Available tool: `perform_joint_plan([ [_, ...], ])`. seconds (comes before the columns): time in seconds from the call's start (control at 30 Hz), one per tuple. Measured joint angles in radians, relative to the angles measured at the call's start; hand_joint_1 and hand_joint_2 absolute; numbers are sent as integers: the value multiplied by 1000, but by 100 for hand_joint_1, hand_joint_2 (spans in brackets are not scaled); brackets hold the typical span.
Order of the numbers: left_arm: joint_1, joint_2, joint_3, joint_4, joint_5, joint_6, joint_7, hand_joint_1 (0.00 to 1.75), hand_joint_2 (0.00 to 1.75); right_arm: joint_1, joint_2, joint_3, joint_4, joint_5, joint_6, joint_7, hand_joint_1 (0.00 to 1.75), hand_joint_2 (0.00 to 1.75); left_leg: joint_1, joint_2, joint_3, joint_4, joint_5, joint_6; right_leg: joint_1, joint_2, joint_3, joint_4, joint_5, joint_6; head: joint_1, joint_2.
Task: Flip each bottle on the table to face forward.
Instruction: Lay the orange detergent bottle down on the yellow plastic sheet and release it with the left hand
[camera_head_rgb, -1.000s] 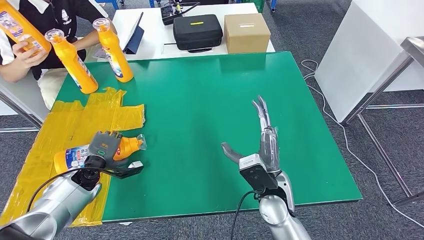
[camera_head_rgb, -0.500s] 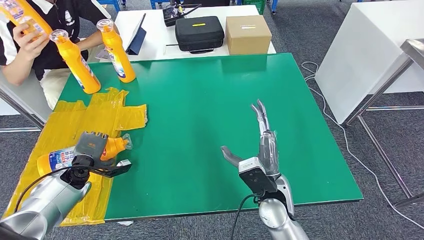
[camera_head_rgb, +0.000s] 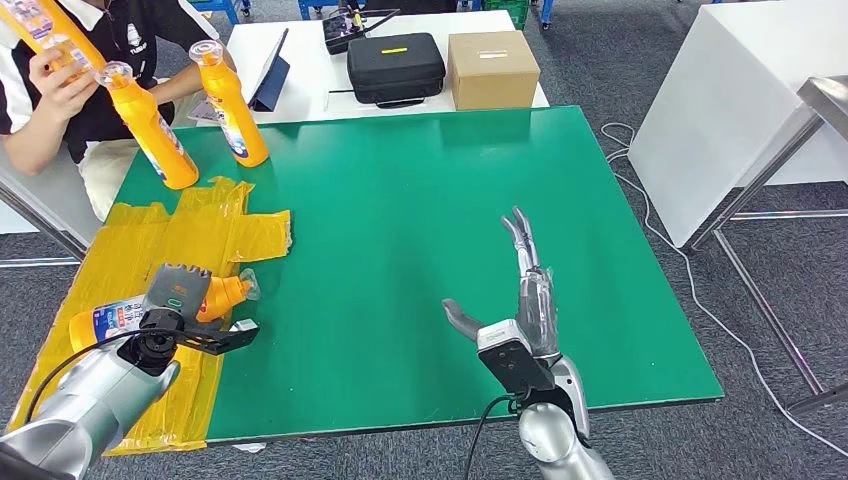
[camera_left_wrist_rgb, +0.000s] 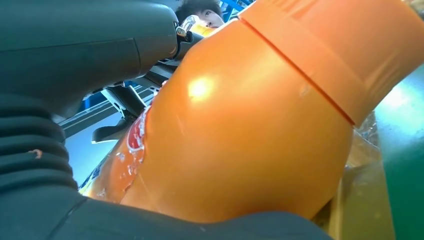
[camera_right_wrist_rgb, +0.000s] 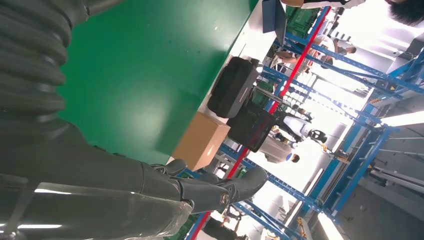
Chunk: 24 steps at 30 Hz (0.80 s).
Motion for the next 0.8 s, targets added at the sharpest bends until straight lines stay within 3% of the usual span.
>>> perform_joint_plan([
  [0.37,2,1,11,0,-1,0,-3,175,175,17,0,0,-11,2,10,3,0,175,0,0,0,0,0,0,0,1,0,0,0,0,0,0],
  [0.4,2,1,12,0,-1,1,-3,162,175,18,0,0,-11,2,11,3,0,175,0,0,0,0,0,0,0,0,0,0,0,0,0,0],
  [0.5,4,2,17,0,-2,2,-3,31,175,23,0,0,-11,4,14,3,0,175,0,0,0,0,0,0,0,0,0,0,0,0,0,0],
  [0.53,4,2,18,0,-2,2,-3,0,175,25,0,-1,-12,5,14,3,0,175,0,0,0,0,0,0,0,0,0,0,0,0,0,0],
  [0.8,11,9,36,0,-2,2,-5,0,175,28,3,-14,-19,12,30,3,0,175,0,-1,0,-1,0,0,0,-1,1,0,0,0,0,0],
])
